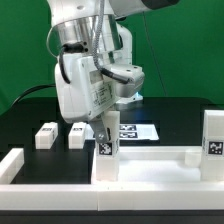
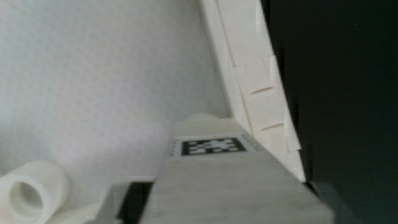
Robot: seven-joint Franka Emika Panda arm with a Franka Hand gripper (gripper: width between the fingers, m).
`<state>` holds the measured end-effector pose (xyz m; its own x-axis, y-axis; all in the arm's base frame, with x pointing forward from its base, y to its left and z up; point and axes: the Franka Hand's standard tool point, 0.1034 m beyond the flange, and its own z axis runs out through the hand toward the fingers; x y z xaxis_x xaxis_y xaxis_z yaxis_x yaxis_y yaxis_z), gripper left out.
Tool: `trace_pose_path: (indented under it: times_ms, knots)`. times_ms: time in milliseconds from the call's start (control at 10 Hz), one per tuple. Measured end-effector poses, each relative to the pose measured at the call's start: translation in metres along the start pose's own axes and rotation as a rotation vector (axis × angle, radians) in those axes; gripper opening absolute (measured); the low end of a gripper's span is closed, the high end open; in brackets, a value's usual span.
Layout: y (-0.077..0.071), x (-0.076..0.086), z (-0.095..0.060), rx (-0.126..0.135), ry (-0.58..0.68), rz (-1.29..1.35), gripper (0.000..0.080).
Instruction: Assemble desk
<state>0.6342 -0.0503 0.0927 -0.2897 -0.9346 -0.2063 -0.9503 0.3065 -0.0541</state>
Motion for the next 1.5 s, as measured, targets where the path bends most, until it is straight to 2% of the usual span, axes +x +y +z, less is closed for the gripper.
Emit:
trace_pose_path:
  times_ms: [200, 300, 400, 500, 600, 800, 900, 1100, 1400, 1500]
  knots:
    - [0.001, 0.001, 0.000, -0.003, 0.007, 0.004, 0.0306]
    - [0.001, 0.001, 0.001, -0.003, 0.007, 0.004, 0.0519]
    - [0.001, 0.001, 0.001, -0.004, 0.007, 0.004, 0.0519]
    - [0.001, 0.000, 0.000, -0.003, 0.007, 0.003, 0.0609]
    - [-0.003, -0.007, -0.010, 0.012, -0.002, -0.005, 0.0637]
    - [-0.004, -0.029, -0.040, 0.038, -0.036, -0.014, 0.0648]
    - [-0.003, -0.036, -0.044, 0.041, -0.043, -0.017, 0.0648]
    - [-0.003, -0.032, -0.040, 0.037, -0.037, -0.016, 0.0649]
    - [0.000, -0.035, -0.039, 0.033, -0.036, -0.030, 0.0649]
    - [0.012, -0.044, -0.038, 0.011, -0.036, -0.070, 0.0649]
